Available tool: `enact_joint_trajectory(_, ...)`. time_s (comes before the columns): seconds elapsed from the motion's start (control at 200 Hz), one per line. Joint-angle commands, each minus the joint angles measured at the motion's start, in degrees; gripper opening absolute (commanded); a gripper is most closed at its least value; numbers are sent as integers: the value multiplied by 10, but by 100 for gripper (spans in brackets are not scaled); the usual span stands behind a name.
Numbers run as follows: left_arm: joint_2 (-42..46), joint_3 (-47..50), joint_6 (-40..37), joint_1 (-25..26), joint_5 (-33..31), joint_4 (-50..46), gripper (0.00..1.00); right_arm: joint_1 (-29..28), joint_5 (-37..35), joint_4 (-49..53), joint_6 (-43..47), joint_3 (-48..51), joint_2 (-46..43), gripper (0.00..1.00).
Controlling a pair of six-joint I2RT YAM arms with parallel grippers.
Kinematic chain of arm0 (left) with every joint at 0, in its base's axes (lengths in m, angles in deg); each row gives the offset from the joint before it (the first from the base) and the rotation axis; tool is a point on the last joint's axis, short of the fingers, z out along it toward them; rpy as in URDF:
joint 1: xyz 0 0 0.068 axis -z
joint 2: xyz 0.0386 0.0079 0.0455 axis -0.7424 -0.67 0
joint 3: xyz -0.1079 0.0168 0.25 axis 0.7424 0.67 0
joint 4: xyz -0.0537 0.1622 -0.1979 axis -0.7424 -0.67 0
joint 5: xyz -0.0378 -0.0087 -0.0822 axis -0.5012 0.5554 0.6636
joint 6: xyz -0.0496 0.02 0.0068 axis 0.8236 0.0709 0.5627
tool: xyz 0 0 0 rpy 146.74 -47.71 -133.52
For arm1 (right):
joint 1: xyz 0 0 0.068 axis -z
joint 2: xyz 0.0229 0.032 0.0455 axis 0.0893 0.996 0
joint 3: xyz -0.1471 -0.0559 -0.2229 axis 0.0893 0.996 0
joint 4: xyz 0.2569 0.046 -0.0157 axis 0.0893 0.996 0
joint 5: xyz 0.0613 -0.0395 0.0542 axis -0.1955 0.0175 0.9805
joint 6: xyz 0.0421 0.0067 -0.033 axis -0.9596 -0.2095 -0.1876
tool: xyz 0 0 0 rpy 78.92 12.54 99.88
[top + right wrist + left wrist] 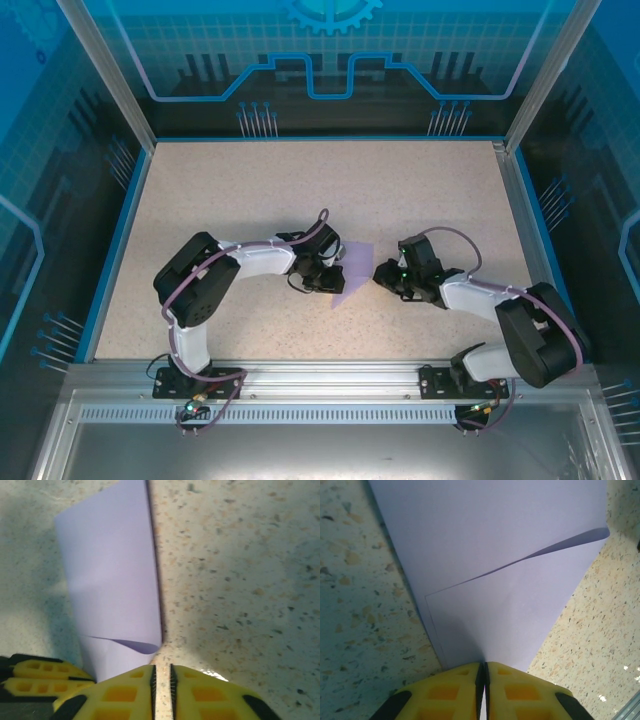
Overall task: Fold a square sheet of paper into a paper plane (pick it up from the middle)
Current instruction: Third fold the triangle at the center of the table.
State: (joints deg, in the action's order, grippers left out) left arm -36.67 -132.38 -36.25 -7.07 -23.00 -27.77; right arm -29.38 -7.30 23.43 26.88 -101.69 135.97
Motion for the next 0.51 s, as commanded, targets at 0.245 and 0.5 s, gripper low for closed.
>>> enact_joint_trajectory(0.245,-11,29,-2,-2,-4,-1,13,21,67,-43,-9,-24,54,28)
enact_joint_trajectory(0.5,-14,37,-3,-3,-2,1,13,17,80,-52,-11,-36,75,29)
